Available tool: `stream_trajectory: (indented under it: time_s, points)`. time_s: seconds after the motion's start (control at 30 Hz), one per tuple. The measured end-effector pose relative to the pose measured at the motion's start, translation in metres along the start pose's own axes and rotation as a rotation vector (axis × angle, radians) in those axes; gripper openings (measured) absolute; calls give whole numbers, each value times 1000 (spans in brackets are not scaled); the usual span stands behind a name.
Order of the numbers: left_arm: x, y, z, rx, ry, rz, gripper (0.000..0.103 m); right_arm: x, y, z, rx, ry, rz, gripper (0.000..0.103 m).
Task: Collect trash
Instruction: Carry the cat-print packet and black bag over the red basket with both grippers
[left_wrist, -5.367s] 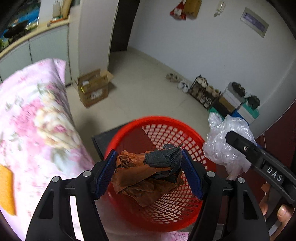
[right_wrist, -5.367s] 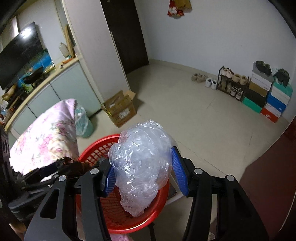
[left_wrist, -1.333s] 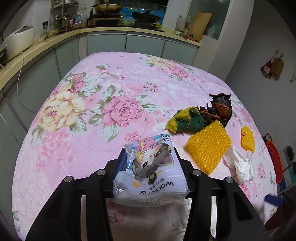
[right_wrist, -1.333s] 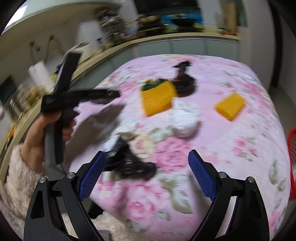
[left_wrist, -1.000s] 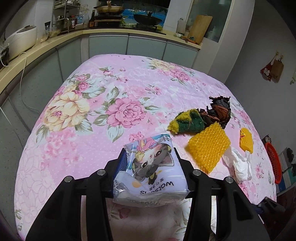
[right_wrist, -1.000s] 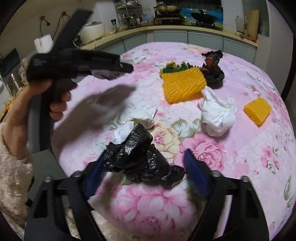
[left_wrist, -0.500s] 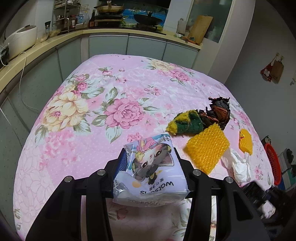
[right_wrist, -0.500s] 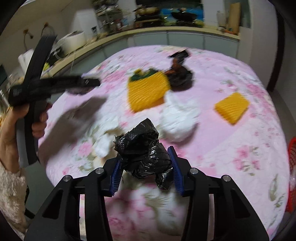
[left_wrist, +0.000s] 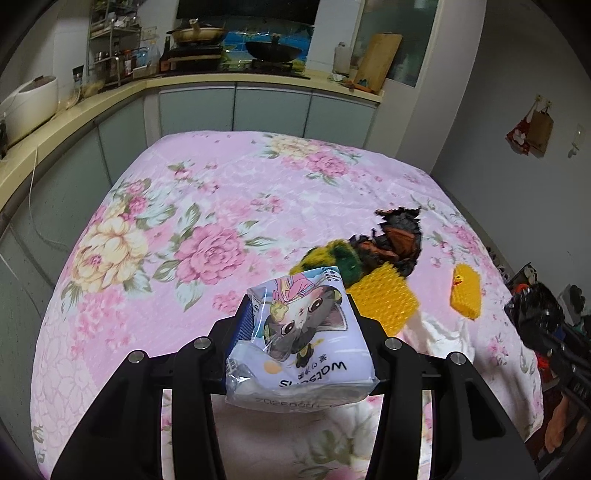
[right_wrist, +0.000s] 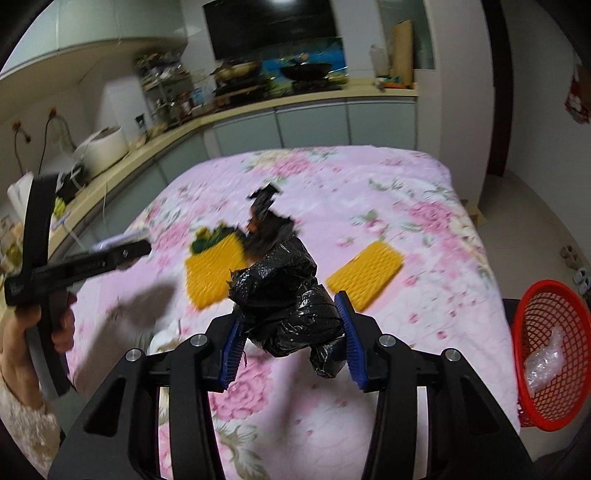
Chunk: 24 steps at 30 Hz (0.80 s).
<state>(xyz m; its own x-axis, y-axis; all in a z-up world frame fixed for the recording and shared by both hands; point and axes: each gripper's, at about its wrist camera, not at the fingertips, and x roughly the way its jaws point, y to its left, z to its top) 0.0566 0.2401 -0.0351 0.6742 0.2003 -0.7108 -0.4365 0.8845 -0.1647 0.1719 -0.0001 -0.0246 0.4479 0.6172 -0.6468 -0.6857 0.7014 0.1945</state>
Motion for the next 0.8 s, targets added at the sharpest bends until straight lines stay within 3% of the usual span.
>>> stream_trajectory:
  time_s: [0.8]
  points:
    - [-5,-78,39,125,-65,-99,45,-43,-71,30,149,-123,-129,45]
